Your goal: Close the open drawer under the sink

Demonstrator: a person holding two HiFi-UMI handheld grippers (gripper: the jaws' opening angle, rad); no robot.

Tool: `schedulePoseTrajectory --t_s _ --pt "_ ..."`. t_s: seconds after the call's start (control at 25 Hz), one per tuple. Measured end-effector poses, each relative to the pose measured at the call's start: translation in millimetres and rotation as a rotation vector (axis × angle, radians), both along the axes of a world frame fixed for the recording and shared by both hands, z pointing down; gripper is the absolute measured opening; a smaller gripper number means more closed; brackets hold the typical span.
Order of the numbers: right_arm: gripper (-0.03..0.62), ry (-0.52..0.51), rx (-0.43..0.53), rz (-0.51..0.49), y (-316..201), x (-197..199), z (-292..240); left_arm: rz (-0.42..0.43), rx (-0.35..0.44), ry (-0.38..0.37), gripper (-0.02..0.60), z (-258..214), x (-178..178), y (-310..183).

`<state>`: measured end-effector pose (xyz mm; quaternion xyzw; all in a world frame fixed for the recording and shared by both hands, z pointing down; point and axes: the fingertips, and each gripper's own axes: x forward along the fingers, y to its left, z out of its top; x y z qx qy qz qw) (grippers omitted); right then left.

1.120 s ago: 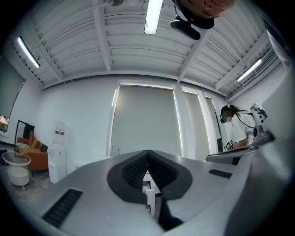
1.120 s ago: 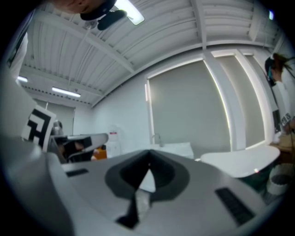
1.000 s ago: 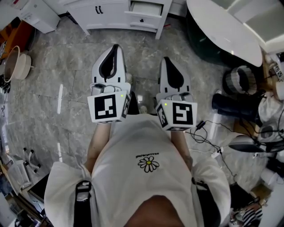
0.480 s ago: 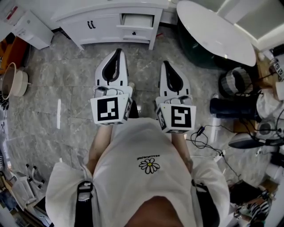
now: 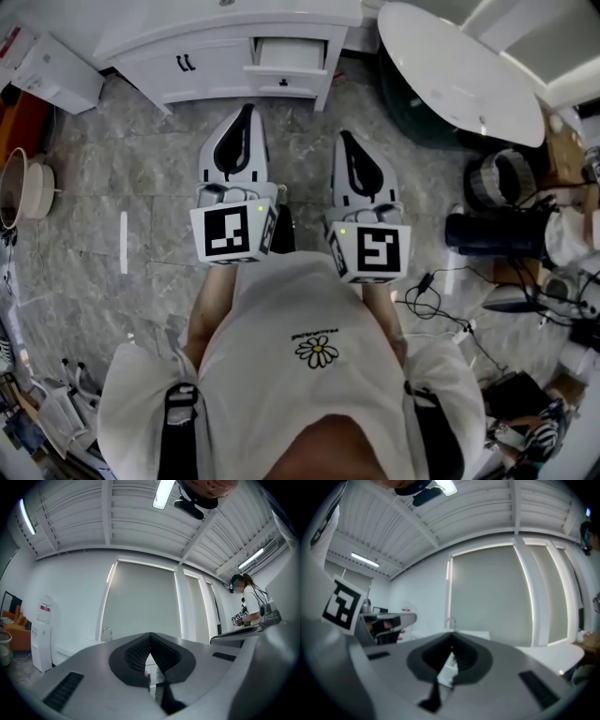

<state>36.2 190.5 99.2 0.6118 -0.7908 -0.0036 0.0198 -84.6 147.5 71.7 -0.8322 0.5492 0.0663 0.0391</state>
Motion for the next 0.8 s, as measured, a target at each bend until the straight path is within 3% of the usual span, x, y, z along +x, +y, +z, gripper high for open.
schedulePoseTrajectory --t_s 0.56,0.8 --pt "0.029 0.031 -0.053 0.05 -172.0 -29.3 -11.9 0.061 -0.067 -0.006 0.02 -1.4 -23.3 -170.8" --pt "0.029 0.05 -0.102 0.085 -220.5 -42.4 -6.6 0.074 -0.099 0.003 0.02 3.8 -42.3 -231.2"
